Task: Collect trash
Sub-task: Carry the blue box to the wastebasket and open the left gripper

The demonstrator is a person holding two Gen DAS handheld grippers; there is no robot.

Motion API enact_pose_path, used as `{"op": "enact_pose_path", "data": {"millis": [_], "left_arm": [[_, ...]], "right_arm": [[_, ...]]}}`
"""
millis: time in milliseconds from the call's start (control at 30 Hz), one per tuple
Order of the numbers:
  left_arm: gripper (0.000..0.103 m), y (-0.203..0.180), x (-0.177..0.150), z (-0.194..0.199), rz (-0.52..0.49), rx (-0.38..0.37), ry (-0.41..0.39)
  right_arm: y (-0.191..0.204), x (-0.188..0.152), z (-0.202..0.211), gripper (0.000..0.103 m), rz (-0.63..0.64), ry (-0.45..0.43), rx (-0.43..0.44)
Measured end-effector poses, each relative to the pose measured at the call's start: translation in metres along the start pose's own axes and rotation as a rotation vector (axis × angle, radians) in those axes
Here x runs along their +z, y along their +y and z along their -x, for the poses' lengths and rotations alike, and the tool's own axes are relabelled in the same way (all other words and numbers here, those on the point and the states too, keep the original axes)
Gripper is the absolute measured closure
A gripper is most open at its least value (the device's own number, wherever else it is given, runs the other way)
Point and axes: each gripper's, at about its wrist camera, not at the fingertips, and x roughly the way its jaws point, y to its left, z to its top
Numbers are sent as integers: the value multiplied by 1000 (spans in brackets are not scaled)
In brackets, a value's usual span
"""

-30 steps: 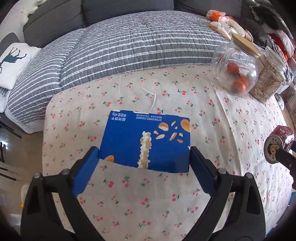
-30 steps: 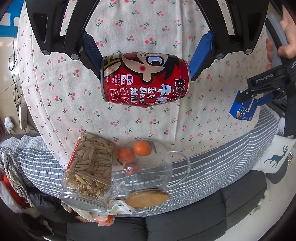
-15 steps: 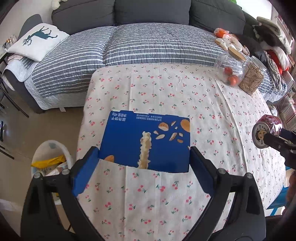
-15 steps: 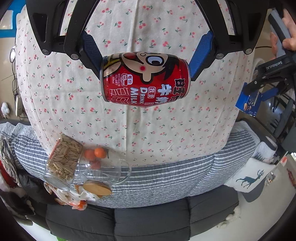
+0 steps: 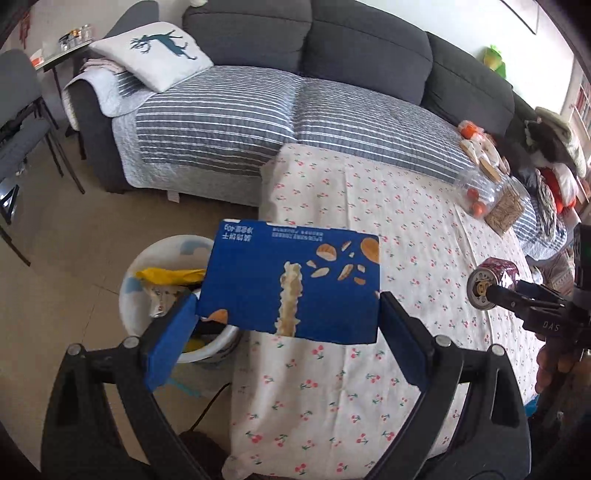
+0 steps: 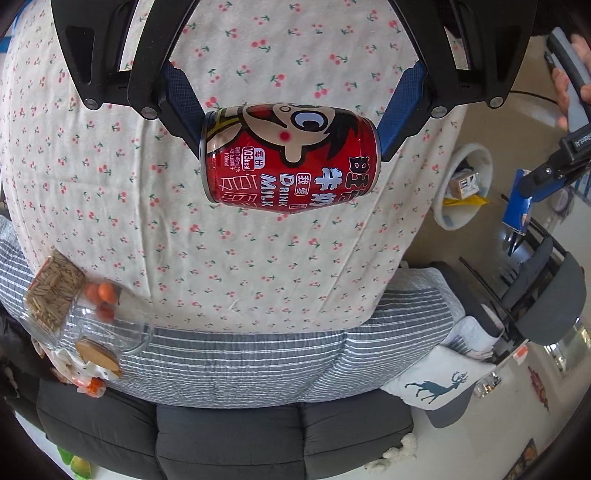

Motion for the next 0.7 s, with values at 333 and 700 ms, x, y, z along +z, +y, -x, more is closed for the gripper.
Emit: {"op": "enact_pose_path", "data": {"millis": [333,700], "left_arm": [[7,108,-24,-32,169,168,122],[7,124,-26,-98,135,227,182]], "right_arm": [[46,8,-35,14,64,40,10],[83,12,-65,15,127,68,6]]}}
